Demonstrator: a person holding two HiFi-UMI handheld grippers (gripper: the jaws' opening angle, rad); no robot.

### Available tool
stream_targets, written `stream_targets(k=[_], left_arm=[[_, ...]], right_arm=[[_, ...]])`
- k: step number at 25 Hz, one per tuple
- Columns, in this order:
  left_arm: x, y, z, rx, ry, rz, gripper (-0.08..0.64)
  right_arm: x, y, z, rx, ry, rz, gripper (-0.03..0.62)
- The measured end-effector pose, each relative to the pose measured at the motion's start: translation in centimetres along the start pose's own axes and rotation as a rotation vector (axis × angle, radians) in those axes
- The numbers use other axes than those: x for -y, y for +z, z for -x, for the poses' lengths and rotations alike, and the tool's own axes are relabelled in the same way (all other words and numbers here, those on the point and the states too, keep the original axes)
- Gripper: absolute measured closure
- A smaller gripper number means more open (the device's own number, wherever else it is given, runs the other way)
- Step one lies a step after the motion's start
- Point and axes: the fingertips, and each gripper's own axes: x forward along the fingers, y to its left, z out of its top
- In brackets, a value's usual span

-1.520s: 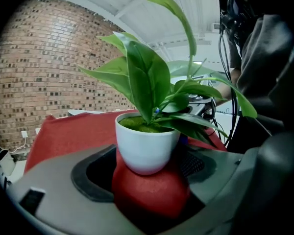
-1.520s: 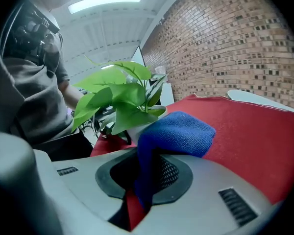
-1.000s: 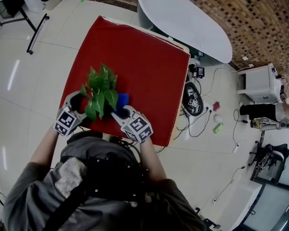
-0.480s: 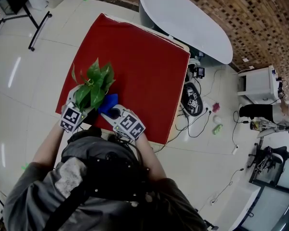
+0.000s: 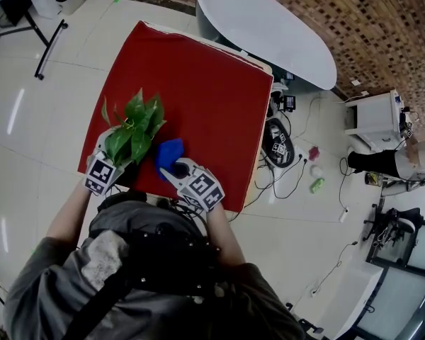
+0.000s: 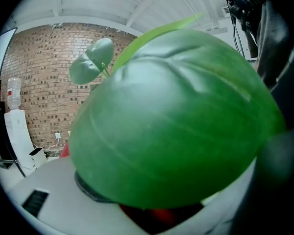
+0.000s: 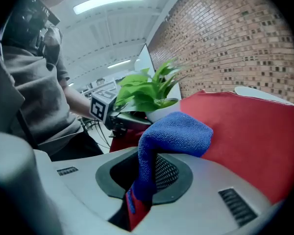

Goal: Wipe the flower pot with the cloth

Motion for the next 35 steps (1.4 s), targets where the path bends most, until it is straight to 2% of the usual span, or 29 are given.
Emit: stream_targets(k=[4, 7, 16, 25, 35], left_arm=[[-0.3, -0.3, 0.1, -0.001, -0.048, -0.024, 0.169], [-0.6, -0.3, -0.1, -0.005, -0.092, -0.044, 0.169], [-0.9, -0.3, -0.6, -0.014, -0.221, -0.082, 0.172], [-1.5, -0.8, -0.9, -0.002, -0.303, -0.087, 0.172], [-1.3, -0.9, -1.6, 0.004, -0.344, -0.089, 0.169]], right_arm=[[4.3, 1.0, 1.1, 0.021, -0.097, 0.0, 0.515], [6.6, 2.8, 0.5, 0.01, -0.111, 0.055, 0.515], [9.2, 5.5, -4.2, -0.036, -0.041, 0.135, 0.515], [11.1, 7.0, -7.2, -0.023, -0.017, 0.112, 0.515], [9.9, 6.8, -5.3, -0.001, 0.035, 0.005, 0.515]])
